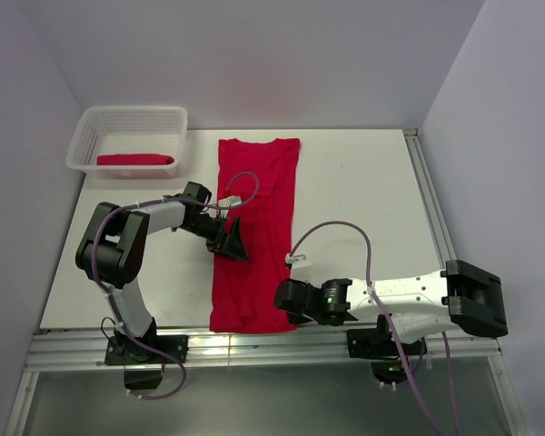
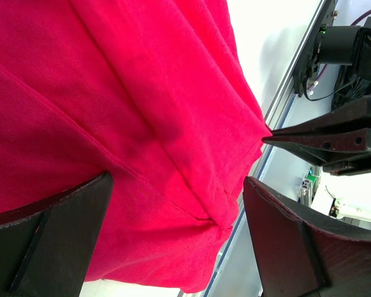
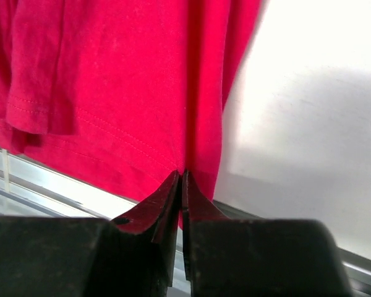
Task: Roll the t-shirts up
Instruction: Fold the tshirt
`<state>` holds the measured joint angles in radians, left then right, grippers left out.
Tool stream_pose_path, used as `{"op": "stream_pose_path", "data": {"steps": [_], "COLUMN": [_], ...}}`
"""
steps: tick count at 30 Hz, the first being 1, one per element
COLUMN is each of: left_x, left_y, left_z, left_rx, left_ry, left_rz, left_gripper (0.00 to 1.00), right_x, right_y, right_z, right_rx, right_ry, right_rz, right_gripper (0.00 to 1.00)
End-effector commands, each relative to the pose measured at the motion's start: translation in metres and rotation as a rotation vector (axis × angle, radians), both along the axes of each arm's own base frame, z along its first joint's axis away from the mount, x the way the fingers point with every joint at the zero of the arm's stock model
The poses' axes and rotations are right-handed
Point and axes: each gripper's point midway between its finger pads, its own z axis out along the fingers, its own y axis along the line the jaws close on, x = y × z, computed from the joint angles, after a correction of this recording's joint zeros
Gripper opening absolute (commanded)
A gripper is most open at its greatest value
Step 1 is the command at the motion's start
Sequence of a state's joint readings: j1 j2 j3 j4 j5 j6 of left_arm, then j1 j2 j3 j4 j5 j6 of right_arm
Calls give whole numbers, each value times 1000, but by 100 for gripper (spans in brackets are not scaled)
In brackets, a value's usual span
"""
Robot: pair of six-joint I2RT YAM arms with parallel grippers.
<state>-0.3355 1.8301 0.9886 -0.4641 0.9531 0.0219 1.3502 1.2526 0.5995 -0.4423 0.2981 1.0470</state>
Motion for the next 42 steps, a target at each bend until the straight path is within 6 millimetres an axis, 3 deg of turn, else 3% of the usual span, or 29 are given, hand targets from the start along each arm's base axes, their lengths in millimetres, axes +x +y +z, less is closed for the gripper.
{"op": "stream_pose_path", "data": {"steps": [1, 5, 7, 10, 19, 25, 37, 42], "left_x": [6, 5, 5, 5, 5, 5, 4, 4], "left_y": [13, 13, 13, 13, 12, 12, 12, 12], "left_z": [-33, -34, -34, -34, -34, -34, -35, -33], "left_rx": [130, 135, 136, 136, 136, 136, 138, 135], "left_ry": [-42, -39, -36, -36, -39, -35, -36, -39], "left_rz": [3, 2, 2, 1, 1, 0, -5, -5], "left_gripper": [97, 97, 98, 98, 98, 98, 98, 98], "right_x": [0, 1, 1, -2, -6, -13, -9, -10], "right_y": [-8, -11, -15, -17, 4, 0, 36, 43], "right_z": [1, 7, 7, 7, 18, 11, 47, 46], "right_rx": [-3, 4, 1, 7, 54, -1, 52, 50], "right_ry": [-9, -21, -24, -14, -20, 0, -73, -66], "right_rz": [-33, -38, -42, -37, 29, 48, 122, 142], "right_gripper": [13, 15, 6, 4, 0, 0, 0, 1]}}
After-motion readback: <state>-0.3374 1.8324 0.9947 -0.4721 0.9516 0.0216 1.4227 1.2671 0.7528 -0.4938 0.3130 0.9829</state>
